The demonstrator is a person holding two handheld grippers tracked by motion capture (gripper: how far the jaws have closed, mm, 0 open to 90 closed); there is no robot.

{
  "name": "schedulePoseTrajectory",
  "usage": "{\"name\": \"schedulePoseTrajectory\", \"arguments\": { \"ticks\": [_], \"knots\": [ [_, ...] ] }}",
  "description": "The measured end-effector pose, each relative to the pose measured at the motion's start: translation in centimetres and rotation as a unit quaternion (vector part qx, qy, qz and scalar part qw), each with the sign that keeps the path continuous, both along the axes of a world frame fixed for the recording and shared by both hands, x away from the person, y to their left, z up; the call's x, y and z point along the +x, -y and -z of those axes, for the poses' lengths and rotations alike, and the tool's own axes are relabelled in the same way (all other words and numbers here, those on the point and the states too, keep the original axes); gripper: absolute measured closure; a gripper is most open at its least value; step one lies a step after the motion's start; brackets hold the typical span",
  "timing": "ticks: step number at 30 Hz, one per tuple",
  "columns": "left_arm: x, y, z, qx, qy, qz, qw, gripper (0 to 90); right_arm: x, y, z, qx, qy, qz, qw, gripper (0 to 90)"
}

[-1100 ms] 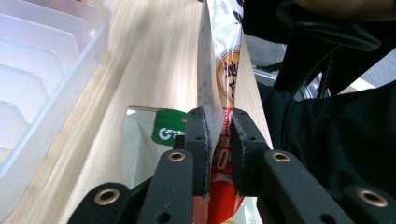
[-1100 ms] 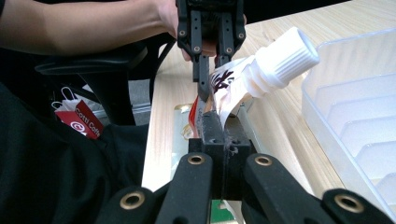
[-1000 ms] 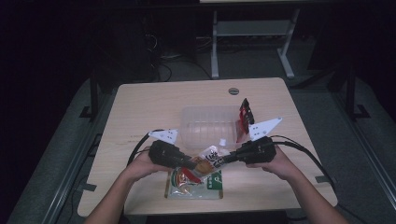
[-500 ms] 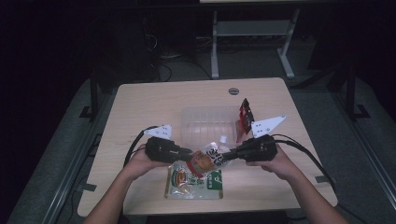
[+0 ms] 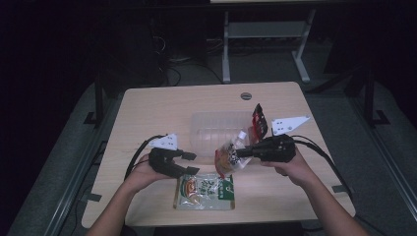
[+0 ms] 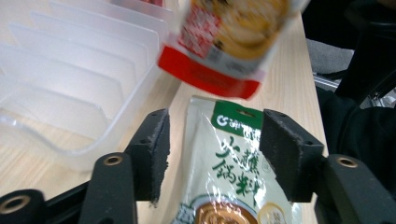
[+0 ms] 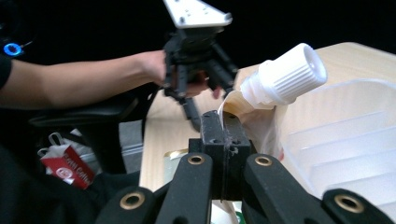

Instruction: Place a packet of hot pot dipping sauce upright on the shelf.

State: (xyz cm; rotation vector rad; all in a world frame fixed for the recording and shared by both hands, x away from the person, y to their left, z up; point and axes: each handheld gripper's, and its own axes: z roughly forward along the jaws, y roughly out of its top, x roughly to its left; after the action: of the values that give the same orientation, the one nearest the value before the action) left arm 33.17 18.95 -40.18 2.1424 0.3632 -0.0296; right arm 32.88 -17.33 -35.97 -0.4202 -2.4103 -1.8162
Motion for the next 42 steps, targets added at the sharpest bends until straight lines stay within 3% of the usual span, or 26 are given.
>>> {"name": "schedulePoseTrajectory", "arguments": {
  "ticks": [6, 13, 25, 34, 42],
  "knots": [
    [-0.4, -1.1, 0.4, 0.009, -0.001, -0.021, 0.9997, 35.1, 0.8, 0.6, -0.6, 0.010, 0.001, 0.035, 0.9993, 90.0],
    [-0.5, -1.9, 0.1, -0.003, 0.007, -0.049, 0.9988, 33.1, 2.3, 1.4, -1.7, 0.025, 0.002, 0.067, 0.9974, 90.0],
    [-0.3, -2.2, 0.5, -0.005, 0.009, -0.058, 0.9983, 32.5, 4.8, 1.2, -3.7, 0.014, 0.009, 0.099, 0.9949, 90.0],
    [-0.3, -2.4, 0.7, -0.004, 0.005, -0.060, 0.9982, 32.5, 6.8, 0.7, -3.1, -0.003, 0.002, 0.118, 0.9930, 90.0],
    [-0.2, -2.3, 0.8, -0.003, 0.009, -0.057, 0.9983, 32.6, 7.5, 0.5, -2.4, -0.022, -0.003, 0.128, 0.9915, 90.0]
  ]
}}
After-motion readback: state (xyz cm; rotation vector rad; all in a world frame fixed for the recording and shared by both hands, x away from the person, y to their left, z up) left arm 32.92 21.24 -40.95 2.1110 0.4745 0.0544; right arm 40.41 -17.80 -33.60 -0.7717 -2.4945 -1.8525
